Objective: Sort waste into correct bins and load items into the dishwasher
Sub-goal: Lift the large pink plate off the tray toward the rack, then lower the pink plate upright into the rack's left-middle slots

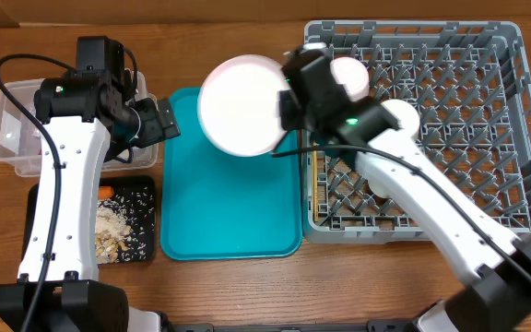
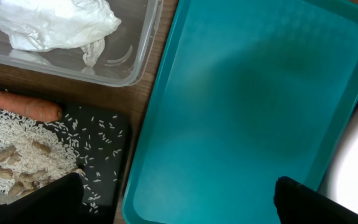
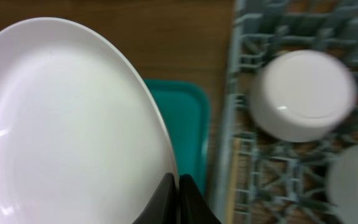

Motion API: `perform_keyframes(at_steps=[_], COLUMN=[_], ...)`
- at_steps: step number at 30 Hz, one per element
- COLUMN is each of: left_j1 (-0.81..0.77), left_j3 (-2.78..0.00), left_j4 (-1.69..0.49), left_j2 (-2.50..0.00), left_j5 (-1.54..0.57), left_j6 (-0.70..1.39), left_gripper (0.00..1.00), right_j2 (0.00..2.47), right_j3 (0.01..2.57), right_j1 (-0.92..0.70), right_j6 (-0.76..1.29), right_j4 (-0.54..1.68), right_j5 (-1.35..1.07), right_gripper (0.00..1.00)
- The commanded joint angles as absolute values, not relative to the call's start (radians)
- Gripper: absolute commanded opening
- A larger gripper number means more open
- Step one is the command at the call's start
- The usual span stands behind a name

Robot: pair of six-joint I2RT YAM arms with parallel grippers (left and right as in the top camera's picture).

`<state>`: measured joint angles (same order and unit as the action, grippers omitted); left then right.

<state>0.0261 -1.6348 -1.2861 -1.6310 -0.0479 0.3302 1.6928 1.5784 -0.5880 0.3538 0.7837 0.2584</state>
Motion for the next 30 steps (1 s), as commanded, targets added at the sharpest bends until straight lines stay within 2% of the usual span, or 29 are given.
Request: perform_keyframes(at_steps=[1, 11, 16, 21, 30], left_j1=[0.019, 0.019, 0.019, 0.019, 0.019], left_j3=[-1.638, -1.638, -1.638, -1.638, -1.638], left_j4=[-1.282, -1.282, -1.282, -1.282, -1.282], left_j2=[-1.633, -1.633, -1.633, -1.633, -1.633], left_j5=[-0.041, -0.041, -0.041, -0.041, -0.041], left_j6=[0.317, 0.318, 0.317, 0.317, 0.318], left_gripper=[1.0, 1.0, 1.0, 1.0, 1.0], right_j2=[1.606, 1.527, 1.53, 1.53, 1.532], right_j3=[1.604, 1.604, 1.604, 1.604, 1.604], right_j1=[-0.541, -0.509, -0.509, -0.509, -0.509], right_j6=[0.331, 0.119, 0.118, 0.117, -0.039], right_j4=[0.82, 1.042, 1.17, 1.208, 1.24], right_j5=[0.49, 0.783, 0.797, 0.861, 0.897], right_gripper=[0.04, 0.04, 0.04, 0.04, 0.04])
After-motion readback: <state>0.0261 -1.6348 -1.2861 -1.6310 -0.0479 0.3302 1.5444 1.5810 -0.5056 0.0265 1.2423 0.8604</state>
